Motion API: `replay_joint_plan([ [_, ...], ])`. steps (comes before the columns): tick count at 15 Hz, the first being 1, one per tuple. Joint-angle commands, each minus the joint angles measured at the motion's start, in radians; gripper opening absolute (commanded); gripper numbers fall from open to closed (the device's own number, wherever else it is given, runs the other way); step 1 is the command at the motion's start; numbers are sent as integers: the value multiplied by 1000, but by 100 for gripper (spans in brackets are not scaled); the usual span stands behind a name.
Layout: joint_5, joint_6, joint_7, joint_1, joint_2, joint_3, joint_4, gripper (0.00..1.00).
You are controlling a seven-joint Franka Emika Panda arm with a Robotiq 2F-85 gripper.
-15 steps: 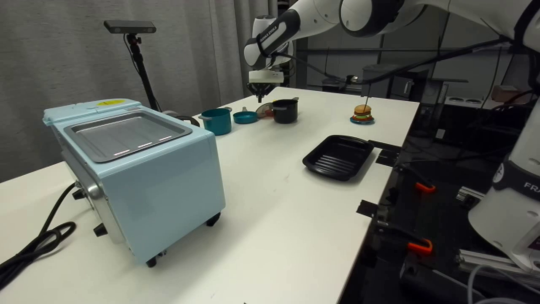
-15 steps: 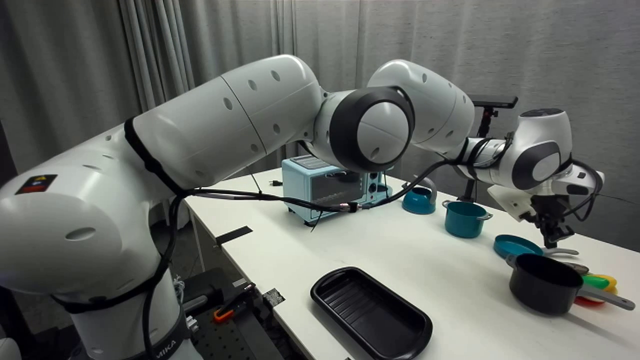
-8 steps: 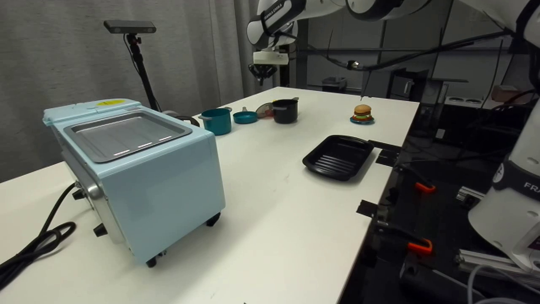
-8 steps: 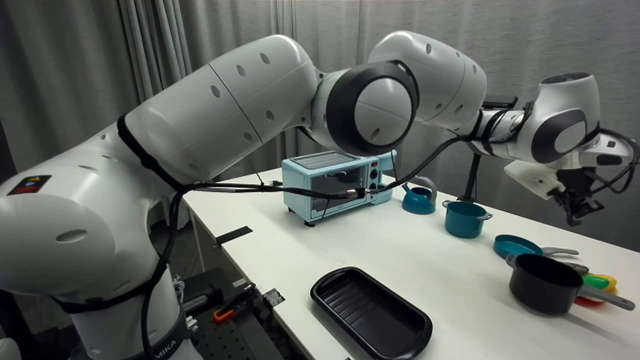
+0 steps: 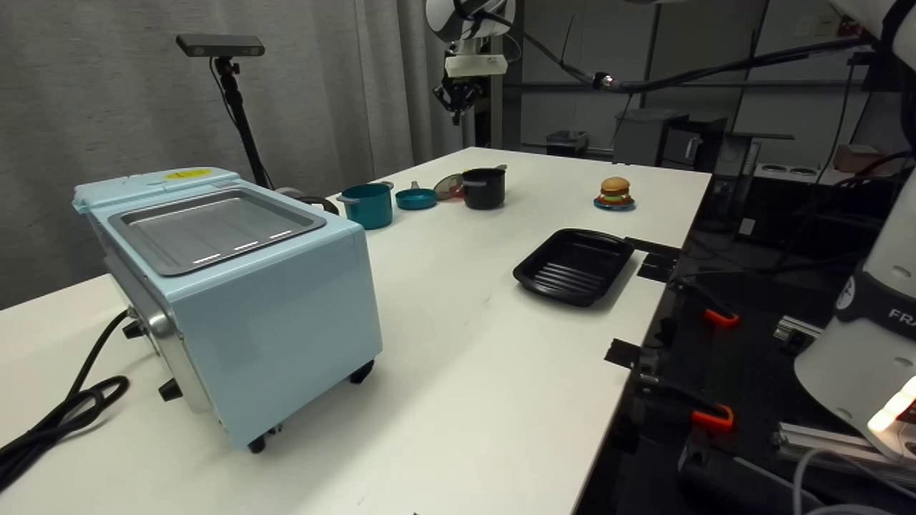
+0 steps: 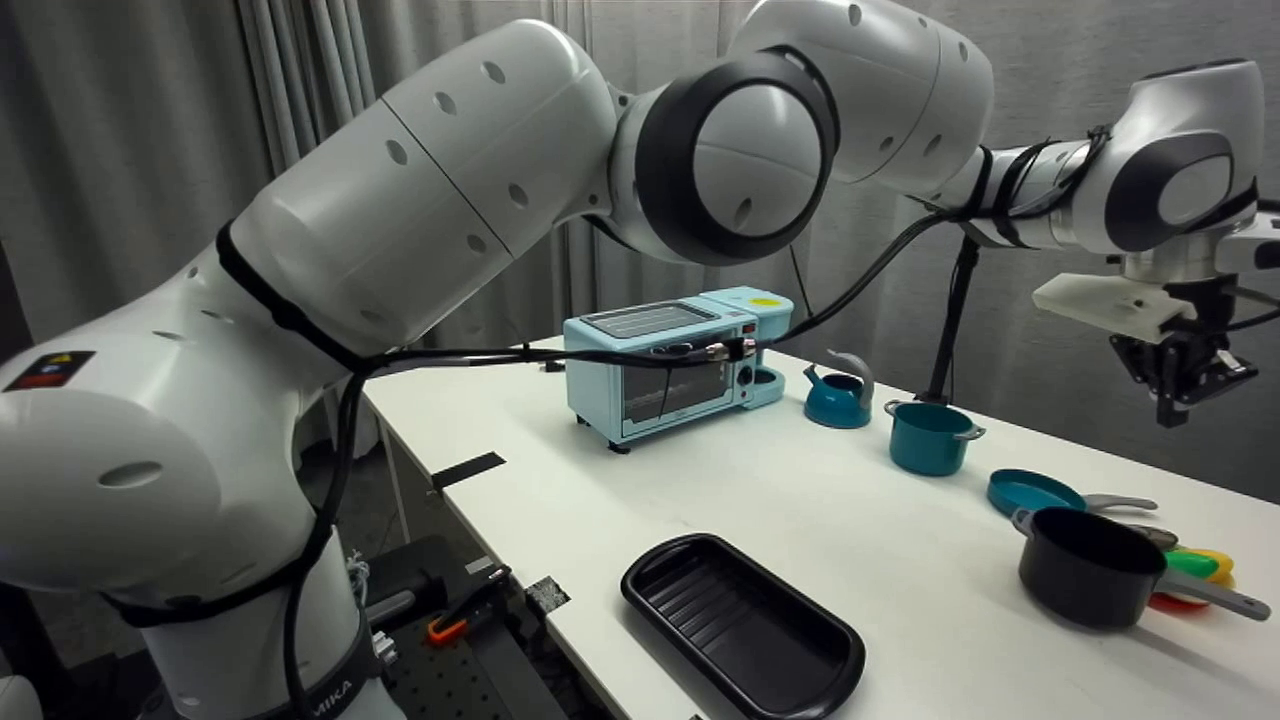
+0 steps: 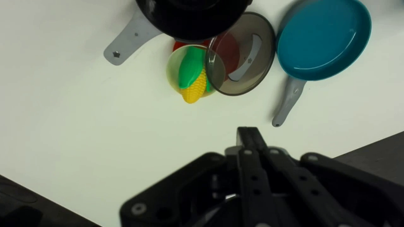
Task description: Pick up the lid of the small black pot
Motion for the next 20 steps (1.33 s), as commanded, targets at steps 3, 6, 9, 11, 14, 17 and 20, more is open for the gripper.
replay_joint_plan([
  [3, 1, -106, -69, -11, -22, 8, 8, 40],
  [6, 1, -126, -82, -13, -72, 4, -30, 63],
  [9, 0, -110, -88, -10, -114, -1, -72, 85],
  [11, -2, -100, -92, -9, -148, -3, -103, 99],
  [14, -6, -88, -95, -4, -200, -4, -167, 100],
  [17, -6, -94, -74, -4, -166, -6, -120, 100],
  [20, -6, -94, -74, -3, -172, -6, -130, 100],
])
